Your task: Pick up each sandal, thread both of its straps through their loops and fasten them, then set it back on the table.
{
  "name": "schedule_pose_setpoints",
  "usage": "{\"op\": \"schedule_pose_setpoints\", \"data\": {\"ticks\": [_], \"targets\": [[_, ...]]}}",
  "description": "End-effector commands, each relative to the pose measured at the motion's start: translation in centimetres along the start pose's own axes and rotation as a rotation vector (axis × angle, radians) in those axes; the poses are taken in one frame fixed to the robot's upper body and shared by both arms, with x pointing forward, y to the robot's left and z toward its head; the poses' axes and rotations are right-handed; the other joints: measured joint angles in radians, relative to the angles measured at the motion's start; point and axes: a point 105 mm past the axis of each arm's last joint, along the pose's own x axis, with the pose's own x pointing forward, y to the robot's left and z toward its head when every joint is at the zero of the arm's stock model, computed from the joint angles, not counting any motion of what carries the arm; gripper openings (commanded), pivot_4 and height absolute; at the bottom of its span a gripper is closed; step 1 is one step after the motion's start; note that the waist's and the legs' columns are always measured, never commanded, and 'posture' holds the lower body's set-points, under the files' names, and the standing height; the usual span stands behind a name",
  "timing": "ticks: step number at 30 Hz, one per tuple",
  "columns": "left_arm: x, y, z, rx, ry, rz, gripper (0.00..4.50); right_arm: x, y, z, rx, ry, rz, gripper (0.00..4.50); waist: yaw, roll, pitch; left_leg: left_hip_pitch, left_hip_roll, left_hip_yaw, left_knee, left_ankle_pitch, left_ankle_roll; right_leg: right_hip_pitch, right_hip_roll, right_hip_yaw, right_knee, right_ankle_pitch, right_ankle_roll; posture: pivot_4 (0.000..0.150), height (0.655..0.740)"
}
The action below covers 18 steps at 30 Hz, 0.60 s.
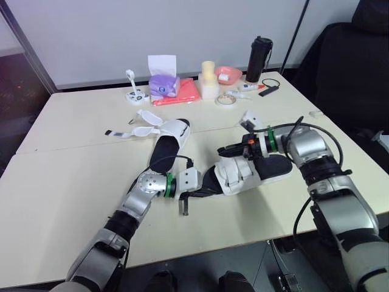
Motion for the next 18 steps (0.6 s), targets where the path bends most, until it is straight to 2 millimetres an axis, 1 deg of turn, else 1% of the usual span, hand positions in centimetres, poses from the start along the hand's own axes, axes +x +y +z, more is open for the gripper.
{"op": "schedule_pose_setpoints", "data": {"ticks": [1,7,10,13,18], "targets": [[-0.2,-1.5,-2.5,-0.051,0.095,-0.043,0.0,-0.9,-0.1,3.6,-0.079,-0.087,-0.023,0.03,0.0,0.0,0.0,0.0,0.0,0.0,0.0,0.0,0.0,0.0,0.0,0.0,0.0,0.0,0.0,0.15,0.74],[-0.1,-1.5,-2.4,-0.051,0.094,-0.044,0.0,-1.0,0.2,4.5,-0.073,-0.123,0.003,0.03,0.0,0.0,0.0,0.0,0.0,0.0,0.0,0.0,0.0,0.0,0.0,0.0,0.0,0.0,0.0,0.15,0.74],[-0.1,-1.6,-2.5,-0.051,0.095,-0.048,0.0,-0.8,0.1,4.6,-0.069,-0.129,0.001,0.03,-0.001,0.0,0.0,0.0,0.0,0.0,0.0,0.0,0.0,0.0,0.0,0.0,0.0,0.0,0.0,0.15,0.74],[-0.1,-1.8,-2.6,-0.044,0.102,-0.056,0.0,-0.4,0.0,4.2,-0.064,-0.122,0.001,0.03,-0.001,0.0,0.0,0.0,0.0,0.0,0.0,0.0,0.0,0.0,0.0,0.0,0.0,0.0,0.0,0.15,0.74],[-0.1,-1.7,-2.6,-0.042,0.103,-0.053,0.0,0.4,-0.6,2.6,-0.054,-0.072,-0.017,0.03,-0.004,0.001,0.0,0.0,0.0,0.0,0.0,0.0,0.0,0.0,0.0,0.0,0.0,0.0,0.0,0.15,0.74]]}}
